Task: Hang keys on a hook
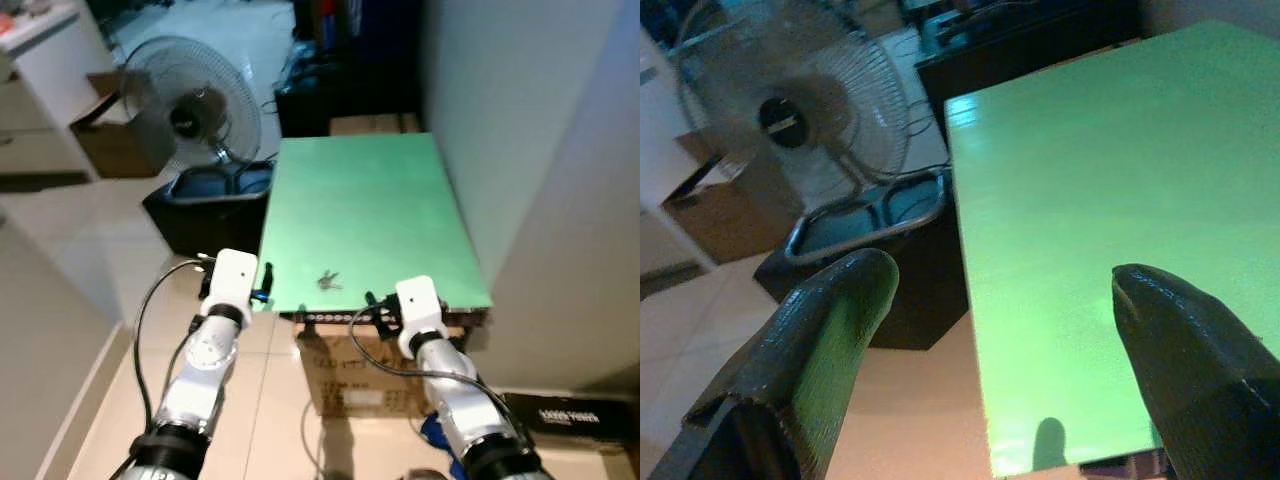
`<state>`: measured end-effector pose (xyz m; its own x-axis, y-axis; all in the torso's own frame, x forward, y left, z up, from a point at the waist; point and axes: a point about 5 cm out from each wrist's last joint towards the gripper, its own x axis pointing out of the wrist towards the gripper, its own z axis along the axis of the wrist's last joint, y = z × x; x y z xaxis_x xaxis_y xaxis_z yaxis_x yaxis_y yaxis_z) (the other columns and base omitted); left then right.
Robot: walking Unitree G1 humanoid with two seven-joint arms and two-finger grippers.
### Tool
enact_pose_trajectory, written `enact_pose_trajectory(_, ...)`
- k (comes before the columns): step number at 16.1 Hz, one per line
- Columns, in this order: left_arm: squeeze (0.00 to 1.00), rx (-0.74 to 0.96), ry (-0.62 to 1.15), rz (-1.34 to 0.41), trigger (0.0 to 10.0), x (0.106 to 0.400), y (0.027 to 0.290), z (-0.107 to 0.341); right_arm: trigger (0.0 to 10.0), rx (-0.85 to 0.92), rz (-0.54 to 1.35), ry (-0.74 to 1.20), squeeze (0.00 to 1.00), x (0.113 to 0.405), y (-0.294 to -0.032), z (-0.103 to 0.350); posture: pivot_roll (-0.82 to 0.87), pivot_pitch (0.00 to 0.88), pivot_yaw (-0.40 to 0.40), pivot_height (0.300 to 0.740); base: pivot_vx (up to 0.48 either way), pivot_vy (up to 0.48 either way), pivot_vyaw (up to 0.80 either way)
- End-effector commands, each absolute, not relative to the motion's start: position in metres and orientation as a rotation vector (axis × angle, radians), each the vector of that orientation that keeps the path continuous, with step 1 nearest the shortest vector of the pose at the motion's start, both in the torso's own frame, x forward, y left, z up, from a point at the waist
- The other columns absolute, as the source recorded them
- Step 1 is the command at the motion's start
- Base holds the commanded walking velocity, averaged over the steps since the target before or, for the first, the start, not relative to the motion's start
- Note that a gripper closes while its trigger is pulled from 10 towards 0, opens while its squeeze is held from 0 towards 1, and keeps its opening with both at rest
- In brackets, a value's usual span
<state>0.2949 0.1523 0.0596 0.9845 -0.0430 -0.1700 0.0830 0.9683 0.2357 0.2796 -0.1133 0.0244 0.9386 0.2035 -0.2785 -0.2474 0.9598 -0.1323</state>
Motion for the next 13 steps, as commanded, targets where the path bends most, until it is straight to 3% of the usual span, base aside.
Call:
enact_pose_trajectory(1, 0.00, 0.241, 0.169, -0.066, 10.0, 0.2950, 0.1519, 0.0597, 10.0, -0.166, 0.226, 0.266, 0.00, 0.2805, -0.1147, 0.0258, -0.19, 0.000, 0.125, 0.740, 0.472, 0.000, 0.00)
enact_pose_trajectory(11, 0.00, 0.244, 0.178, -0.086, 10.0, 0.2940, 0.1512, 0.0588, 10.0, -0.157, 0.225, 0.275, 0.00, 0.2786, -0.1121, 0.0239, -0.18, 0.000, 0.131, 0.740, 0.475, 0.000, 0.00)
enact_pose_trajectory(13, 0.00, 0.273, 0.186, -0.064, 10.0, 0.2938, 0.1542, 0.0571, 10.0, -0.157, 0.226, 0.273, 0.00, 0.2792, -0.1101, 0.0253, -0.18, 0.000, 0.131, 0.740, 0.000, 0.000, 0.00)
